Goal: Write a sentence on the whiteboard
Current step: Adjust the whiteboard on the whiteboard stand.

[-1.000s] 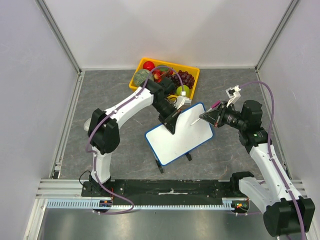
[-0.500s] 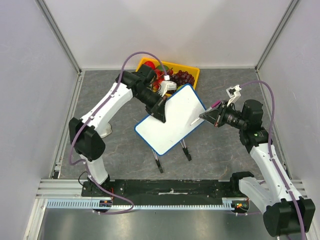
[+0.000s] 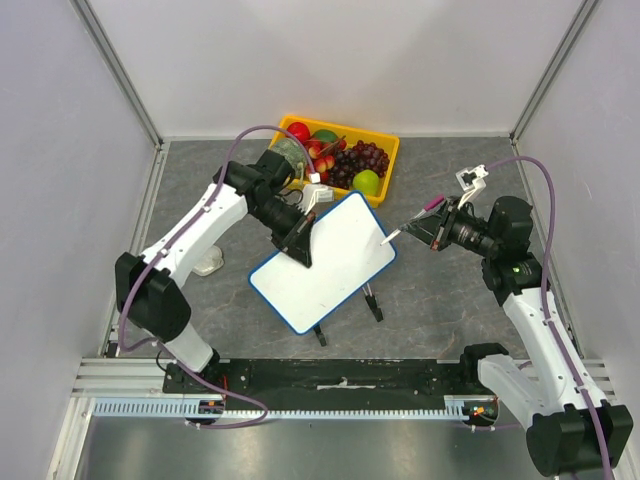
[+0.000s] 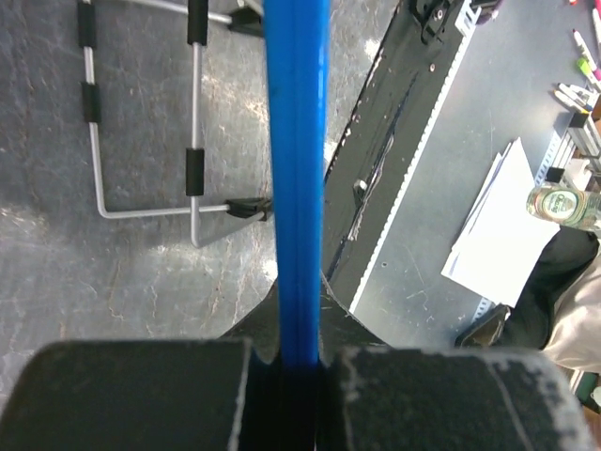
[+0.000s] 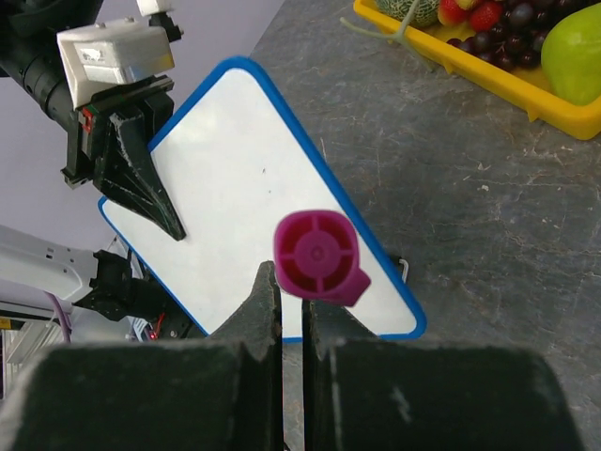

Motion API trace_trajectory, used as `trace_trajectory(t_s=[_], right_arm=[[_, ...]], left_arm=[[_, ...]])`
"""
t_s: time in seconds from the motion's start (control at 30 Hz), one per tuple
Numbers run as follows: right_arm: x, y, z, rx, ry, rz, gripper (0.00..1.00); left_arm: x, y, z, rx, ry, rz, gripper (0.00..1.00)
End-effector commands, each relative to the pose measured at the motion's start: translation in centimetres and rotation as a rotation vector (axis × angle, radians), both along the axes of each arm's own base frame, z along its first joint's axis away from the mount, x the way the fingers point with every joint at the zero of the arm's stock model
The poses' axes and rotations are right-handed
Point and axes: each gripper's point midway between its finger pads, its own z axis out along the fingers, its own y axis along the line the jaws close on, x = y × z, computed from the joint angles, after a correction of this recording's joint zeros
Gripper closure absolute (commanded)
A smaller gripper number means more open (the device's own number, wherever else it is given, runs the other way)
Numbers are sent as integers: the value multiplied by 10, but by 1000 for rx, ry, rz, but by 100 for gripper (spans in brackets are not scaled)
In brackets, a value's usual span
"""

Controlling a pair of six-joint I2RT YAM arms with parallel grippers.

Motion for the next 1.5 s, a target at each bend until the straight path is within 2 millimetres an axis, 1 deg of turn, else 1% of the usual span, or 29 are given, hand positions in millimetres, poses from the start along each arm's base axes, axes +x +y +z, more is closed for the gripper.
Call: trace_trajectory(t_s=[0.0,0.17,0.37,0.47,0.53,0.8,0.9,1.0,1.1,1.23,1.3,1.33,1.47], right_arm=[[0,2,16,17,-39,19,100],[0,2,14,19,-36,23,100],[-1,3,13,20,-38,26,100],[-1,2,11,16,-35,23,100],[-1,3,11,16,-35,26,100],[0,3,5,12,-22,29,100],[0,2,6,12,-25,27,100],[-1,3,6,11,-26,29,100],[1,2,4,11,-23,26,100],[2,3,4,12,-22,27,100],[2,3,6,17,-24,29,100],[2,3,7,18,-26,29,100],[1,3,10,24,-29,29,100]], left_arm=[[-16,2,18,-85,-73,-44,98],[-16,2,-7,-44,-27,-48,98],[0,-6,-33,23,28,-58,98],[0,-7,-47,51,42,-71,98],[-2,-9,-52,57,48,-80,98],[-4,-24,-76,113,105,-132,98],[-8,-27,-77,126,114,-151,98],[-14,-26,-71,94,97,-154,98],[-18,-23,-71,79,63,-147,98],[-18,-22,-70,72,8,-151,98],[-13,-24,-68,64,-49,-142,98],[-14,-24,-68,52,-66,-138,98],[-17,-32,-53,-51,-125,-149,98]])
